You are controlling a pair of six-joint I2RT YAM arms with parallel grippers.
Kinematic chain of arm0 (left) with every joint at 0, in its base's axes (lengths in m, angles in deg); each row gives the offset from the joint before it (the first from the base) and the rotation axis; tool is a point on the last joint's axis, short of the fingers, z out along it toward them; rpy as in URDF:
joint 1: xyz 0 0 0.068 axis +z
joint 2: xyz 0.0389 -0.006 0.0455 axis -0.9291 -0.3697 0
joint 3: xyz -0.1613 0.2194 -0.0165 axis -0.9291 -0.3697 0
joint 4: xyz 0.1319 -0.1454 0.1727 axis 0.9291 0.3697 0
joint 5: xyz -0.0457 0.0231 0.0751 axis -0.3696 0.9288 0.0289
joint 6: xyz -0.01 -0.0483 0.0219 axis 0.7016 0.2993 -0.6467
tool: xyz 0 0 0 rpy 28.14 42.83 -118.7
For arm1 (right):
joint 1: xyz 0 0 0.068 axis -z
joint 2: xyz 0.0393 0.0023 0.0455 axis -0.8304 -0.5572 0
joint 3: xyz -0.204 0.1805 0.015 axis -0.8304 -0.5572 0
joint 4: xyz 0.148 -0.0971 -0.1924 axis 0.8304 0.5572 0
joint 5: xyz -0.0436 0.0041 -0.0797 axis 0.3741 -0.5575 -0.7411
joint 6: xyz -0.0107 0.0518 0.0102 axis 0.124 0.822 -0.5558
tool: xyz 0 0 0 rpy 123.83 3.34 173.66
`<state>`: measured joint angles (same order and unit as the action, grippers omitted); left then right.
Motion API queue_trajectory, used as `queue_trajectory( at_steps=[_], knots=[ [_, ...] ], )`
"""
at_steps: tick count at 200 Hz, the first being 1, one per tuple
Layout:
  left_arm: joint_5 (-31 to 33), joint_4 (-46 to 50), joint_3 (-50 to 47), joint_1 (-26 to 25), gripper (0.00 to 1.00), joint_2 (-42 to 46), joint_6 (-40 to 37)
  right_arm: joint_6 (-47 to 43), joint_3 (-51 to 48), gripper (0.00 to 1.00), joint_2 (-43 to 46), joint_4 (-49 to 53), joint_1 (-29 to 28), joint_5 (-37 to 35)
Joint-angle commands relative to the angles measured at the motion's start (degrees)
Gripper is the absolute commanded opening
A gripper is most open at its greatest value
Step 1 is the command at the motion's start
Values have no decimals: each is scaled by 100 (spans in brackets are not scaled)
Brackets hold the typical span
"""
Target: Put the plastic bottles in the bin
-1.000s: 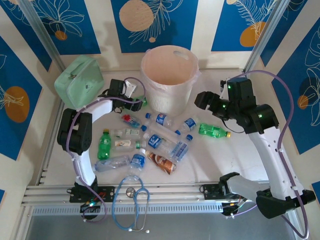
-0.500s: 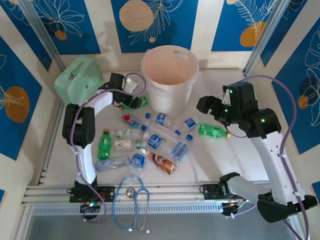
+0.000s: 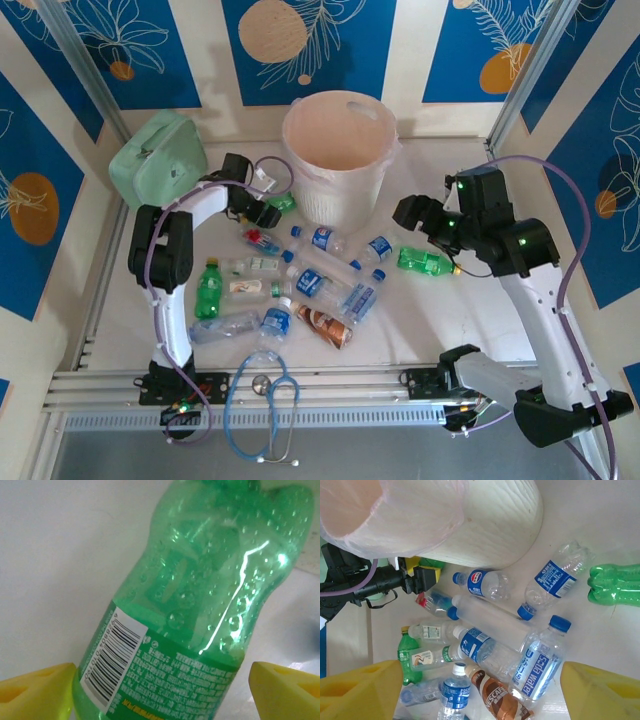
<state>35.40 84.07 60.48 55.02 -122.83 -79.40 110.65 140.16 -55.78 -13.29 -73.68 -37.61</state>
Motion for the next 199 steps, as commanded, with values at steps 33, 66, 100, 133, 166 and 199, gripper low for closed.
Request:
queue_trajectory(
  at_steps=[33, 66, 100, 133, 166, 199],
  knots=[
    [259, 138, 157, 4, 74, -82, -55, 99, -110, 82, 42, -78, 46, 238],
    [385, 89, 121, 8, 63, -54, -44, 62, -128, 79, 68, -76, 65, 256],
    [580, -173, -177, 16, 56, 229, -44, 63, -259, 78, 130, -180, 120, 308],
    [679, -335, -391, 26, 47, 497, 85, 81, -359, 78, 130, -293, 154, 375],
    [757, -296, -586, 26, 38, 658, 173, 71, -458, 78, 148, -375, 178, 419],
    [1047, -355, -951, 59, 36, 1205, 437, 81, -589, 78, 222, -469, 203, 436]
  ],
)
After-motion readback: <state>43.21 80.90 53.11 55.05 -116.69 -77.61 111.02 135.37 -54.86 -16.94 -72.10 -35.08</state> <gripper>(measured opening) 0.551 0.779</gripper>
